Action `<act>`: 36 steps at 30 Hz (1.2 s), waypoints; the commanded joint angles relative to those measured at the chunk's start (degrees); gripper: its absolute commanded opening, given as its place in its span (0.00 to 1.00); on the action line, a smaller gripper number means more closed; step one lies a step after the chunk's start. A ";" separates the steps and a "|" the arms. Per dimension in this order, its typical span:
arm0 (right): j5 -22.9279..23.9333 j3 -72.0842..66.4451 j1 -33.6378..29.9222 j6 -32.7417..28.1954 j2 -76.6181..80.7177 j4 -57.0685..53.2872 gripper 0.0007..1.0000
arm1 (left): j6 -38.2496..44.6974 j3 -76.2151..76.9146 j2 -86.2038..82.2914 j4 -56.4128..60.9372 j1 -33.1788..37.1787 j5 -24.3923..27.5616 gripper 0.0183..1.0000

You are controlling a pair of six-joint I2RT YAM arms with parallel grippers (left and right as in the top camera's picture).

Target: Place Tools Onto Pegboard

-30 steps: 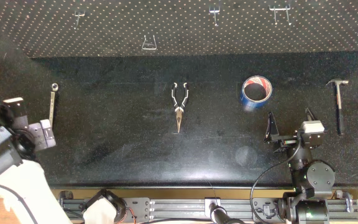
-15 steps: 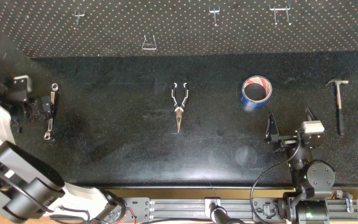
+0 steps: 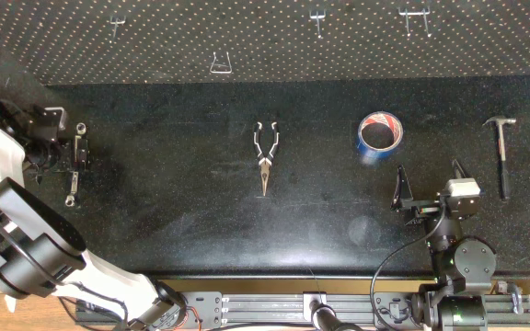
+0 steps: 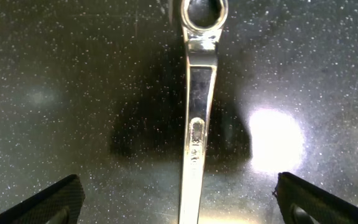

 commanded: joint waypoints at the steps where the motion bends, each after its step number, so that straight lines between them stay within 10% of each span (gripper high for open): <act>1: 0.11 -0.17 -0.24 -0.81 -0.39 -0.22 1.00 | -1.64 1.25 1.97 -0.20 0.15 -0.87 1.00; 36: 0.11 -0.17 -0.24 -0.81 -0.39 -0.20 1.00 | -4.61 1.25 3.67 4.55 -1.70 1.31 1.00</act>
